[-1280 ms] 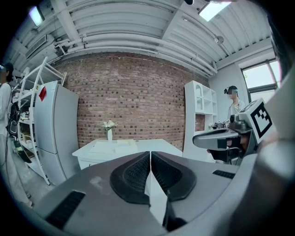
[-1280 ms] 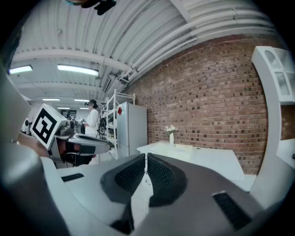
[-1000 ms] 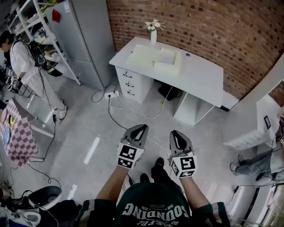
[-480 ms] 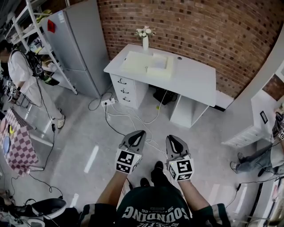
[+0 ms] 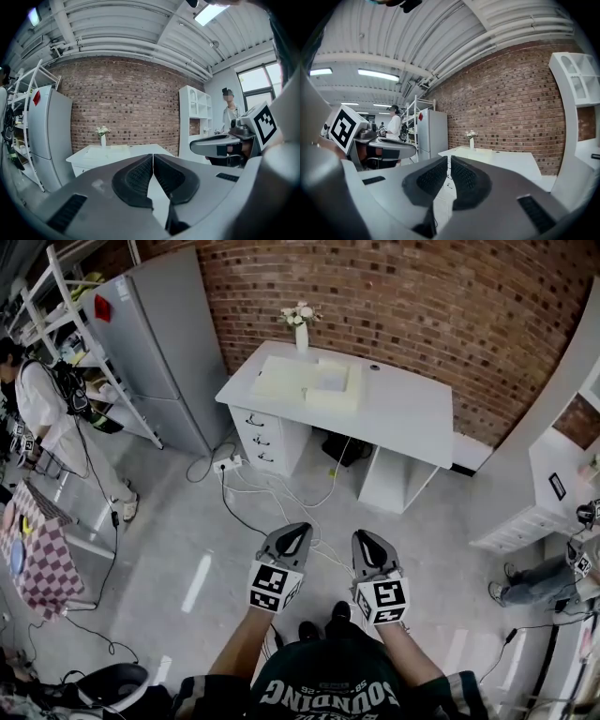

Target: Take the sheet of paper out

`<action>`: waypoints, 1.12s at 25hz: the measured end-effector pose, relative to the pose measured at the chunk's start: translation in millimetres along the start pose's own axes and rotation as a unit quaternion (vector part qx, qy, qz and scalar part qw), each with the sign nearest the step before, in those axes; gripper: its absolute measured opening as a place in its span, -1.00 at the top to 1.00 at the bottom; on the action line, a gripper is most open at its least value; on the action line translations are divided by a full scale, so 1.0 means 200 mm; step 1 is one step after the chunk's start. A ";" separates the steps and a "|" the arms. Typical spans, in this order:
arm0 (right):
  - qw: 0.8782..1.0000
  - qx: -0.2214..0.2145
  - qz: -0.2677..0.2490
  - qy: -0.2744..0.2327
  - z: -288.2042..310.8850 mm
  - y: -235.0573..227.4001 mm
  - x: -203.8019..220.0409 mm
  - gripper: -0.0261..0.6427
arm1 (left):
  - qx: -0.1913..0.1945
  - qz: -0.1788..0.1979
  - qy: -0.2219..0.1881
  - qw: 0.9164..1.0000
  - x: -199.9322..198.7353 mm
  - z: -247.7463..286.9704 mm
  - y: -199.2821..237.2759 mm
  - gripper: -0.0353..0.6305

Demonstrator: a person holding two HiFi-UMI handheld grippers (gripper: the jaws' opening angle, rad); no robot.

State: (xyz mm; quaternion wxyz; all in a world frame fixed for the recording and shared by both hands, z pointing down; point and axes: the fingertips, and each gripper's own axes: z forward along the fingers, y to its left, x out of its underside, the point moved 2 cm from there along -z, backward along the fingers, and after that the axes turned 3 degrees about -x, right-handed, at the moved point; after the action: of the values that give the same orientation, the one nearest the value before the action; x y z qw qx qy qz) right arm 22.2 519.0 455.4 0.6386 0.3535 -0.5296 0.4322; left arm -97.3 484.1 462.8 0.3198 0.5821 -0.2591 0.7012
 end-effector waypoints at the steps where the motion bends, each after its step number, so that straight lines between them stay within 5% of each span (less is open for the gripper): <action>1: 1.000 -0.002 0.000 0.001 0.01 -0.02 0.00 0.71 | -0.002 -0.002 0.002 1.000 0.00 0.02 0.00 0.85; 28: 0.998 -0.055 -0.007 -0.001 0.24 -0.57 -0.07 0.71 | -0.055 -0.023 0.001 0.998 -0.14 0.54 -0.07 0.85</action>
State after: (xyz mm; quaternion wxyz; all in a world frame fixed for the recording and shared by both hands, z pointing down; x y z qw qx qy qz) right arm 109.7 430.0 450.7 0.6597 0.3221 -0.5505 0.3974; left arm -14.0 409.5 456.1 0.3675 0.5690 -0.2833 0.6789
